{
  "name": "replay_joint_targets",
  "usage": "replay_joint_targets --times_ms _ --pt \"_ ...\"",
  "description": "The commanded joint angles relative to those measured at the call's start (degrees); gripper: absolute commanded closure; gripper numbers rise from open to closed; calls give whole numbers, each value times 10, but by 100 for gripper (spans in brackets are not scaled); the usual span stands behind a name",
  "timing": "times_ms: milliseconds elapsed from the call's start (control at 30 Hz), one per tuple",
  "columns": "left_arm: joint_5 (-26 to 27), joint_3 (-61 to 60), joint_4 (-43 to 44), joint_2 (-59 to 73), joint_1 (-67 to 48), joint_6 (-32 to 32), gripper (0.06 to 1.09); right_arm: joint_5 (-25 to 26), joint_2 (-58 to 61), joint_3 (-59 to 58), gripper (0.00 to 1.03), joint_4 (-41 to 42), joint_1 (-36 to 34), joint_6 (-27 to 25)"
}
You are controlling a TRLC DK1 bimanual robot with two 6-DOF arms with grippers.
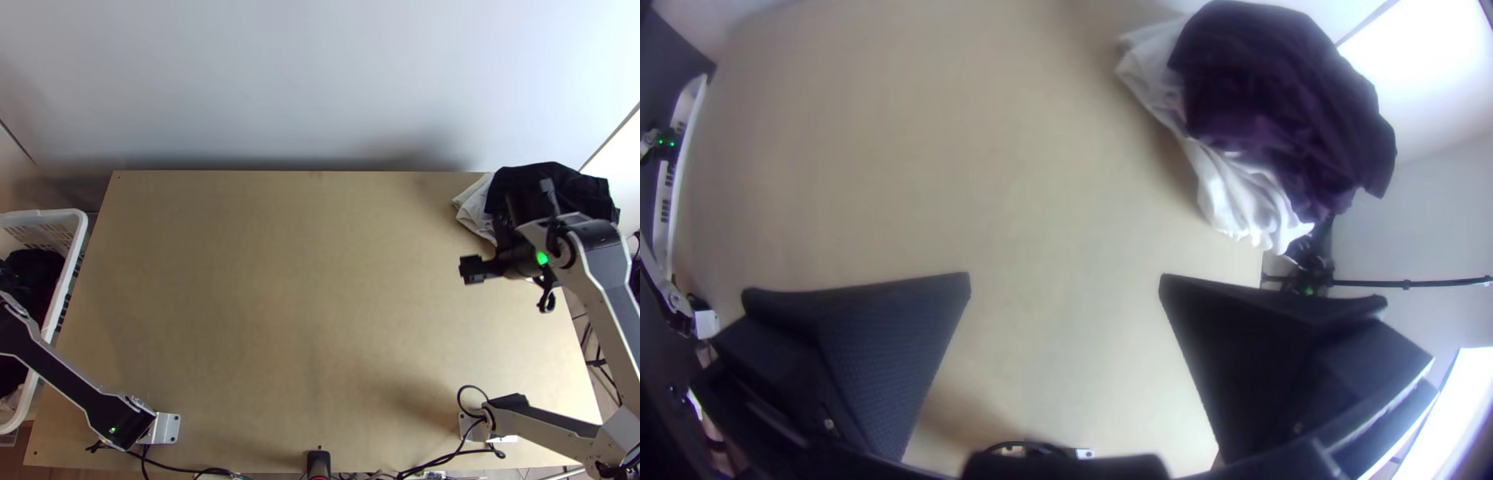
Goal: Fold the t-shirt
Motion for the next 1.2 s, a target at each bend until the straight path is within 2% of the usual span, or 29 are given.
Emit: replay_joint_targets --times_ms 0,100,167,267,367,400,600,667,833,1033,1167 --pt "120 -45 -44 -126 10 -16 105 -14 27 112 4 -61 3 50" --pt "126 -78 -44 -211 9 -19 105 -43 24 112 4 -81 -4 44" --pt "134 -89 -49 -265 9 -21 105 -43 21 105 4 -85 -4 -2" --pt "162 -90 -67 -335 8 -20 105 -43 9 106 4 -83 -1 -18" --pt "197 -90 -90 -406 8 -21 105 -43 -20 81 4 -73 14 -101" --pt "206 -90 -94 -421 8 -21 105 -37 -22 78 4 -72 17 -110" --pt "220 -88 -105 -544 -11 -29 105 16 -59 91 4 -48 -2 -110" --pt "220 -82 -91 -609 -38 -32 105 15 -78 116 4 -26 -8 -96" --pt "218 -42 -82 -666 -86 -61 105 15 -108 108 4 10 -25 -107" --pt "185 44 -91 -695 -187 -62 105 15 -120 92 4 -9 -32 -103" --pt "183 87 -81 -707 -253 -61 105 15 -131 91 4 -11 -33 -99"
